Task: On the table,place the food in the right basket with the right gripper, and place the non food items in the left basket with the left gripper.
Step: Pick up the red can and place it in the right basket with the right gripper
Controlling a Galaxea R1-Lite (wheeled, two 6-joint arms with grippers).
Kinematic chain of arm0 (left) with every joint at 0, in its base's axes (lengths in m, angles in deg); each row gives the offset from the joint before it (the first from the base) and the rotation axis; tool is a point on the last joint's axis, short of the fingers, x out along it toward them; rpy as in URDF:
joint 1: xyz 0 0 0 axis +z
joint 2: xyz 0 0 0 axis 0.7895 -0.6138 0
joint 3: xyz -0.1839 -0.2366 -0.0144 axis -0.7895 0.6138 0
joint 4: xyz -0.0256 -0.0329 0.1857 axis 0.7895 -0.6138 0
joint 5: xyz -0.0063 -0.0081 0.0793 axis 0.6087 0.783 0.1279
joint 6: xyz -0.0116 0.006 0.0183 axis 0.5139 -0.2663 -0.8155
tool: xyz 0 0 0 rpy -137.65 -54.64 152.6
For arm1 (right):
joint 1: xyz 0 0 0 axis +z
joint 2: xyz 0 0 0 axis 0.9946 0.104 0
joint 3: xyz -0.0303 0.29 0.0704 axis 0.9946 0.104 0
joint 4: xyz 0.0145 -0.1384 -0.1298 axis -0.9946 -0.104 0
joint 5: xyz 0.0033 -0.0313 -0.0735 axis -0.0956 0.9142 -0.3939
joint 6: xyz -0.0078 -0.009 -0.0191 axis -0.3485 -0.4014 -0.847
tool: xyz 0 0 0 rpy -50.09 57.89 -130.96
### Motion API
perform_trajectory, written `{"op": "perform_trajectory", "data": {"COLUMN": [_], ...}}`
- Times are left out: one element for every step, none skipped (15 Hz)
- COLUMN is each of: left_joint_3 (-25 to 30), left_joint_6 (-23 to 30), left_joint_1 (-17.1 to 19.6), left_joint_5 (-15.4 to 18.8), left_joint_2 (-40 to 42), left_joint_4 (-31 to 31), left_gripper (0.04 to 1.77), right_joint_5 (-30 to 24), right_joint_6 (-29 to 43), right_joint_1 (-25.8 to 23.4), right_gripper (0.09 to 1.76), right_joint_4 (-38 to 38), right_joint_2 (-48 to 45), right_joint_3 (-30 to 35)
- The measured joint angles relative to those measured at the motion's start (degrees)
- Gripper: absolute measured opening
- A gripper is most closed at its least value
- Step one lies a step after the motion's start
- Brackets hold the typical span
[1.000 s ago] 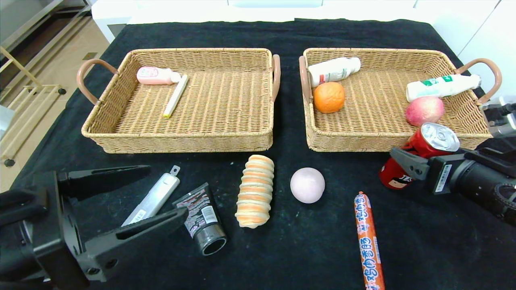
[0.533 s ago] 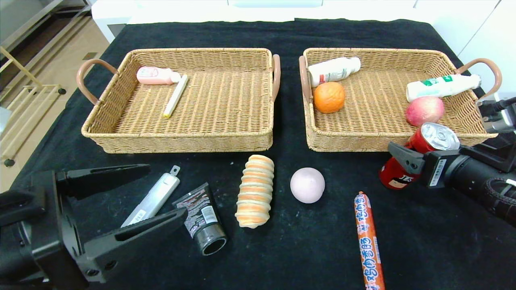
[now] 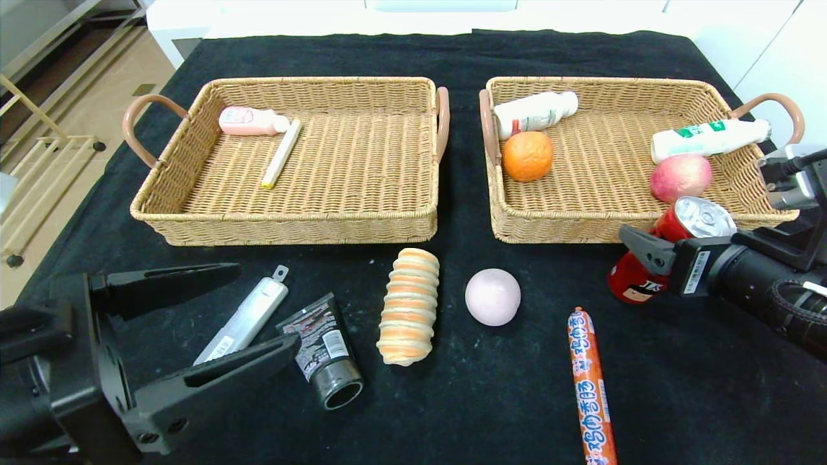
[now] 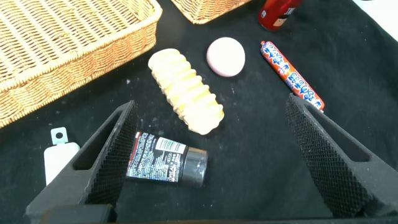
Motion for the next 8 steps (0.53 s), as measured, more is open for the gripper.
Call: {"op": "perform_trajectory", "data": {"left_joint_3": [0.0,0.1,0.1,0.1,0.2,0.2,0.2,0.2], "left_joint_6": [0.0,0.0,0.0,0.0,0.0,0.0,0.0,0.0], "left_joint_1": [0.0,0.0,0.0,0.0,0.0,0.0,0.0,0.1], "left_joint_5": [0.0,0.0,0.0,0.0,0.0,0.0,0.0,0.0], "left_joint_2": [0.0,0.0,0.0,0.0,0.1,0.1,0.2,0.2], "left_joint_4": [0.0,0.0,0.0,0.1,0.1,0.1,0.1,0.1], "left_gripper": [1.72,1.72,1.72,1.72,1.72,1.72,1.72,1.72], "right_joint_5": [0.0,-0.1,-0.1,-0.2,-0.2,-0.2,-0.2,-0.2], "right_joint_6": [0.0,0.0,0.0,0.0,0.0,0.0,0.0,0.0], "right_joint_1": [0.0,0.0,-0.1,-0.2,-0.3,-0.3,-0.3,-0.3], "right_gripper": [1.57,1.4,1.24,1.1,1.04,1.03,1.03,1.03], "right_joint_4": [0.0,0.0,-0.1,-0.1,-0.1,-0.1,-0.1,-0.1], "right_joint_2": [0.0,0.0,0.0,0.0,0.0,0.0,0.0,0.0], "right_joint_3": [0.0,0.0,0.1,0.3,0.4,0.5,0.5,0.5]}}
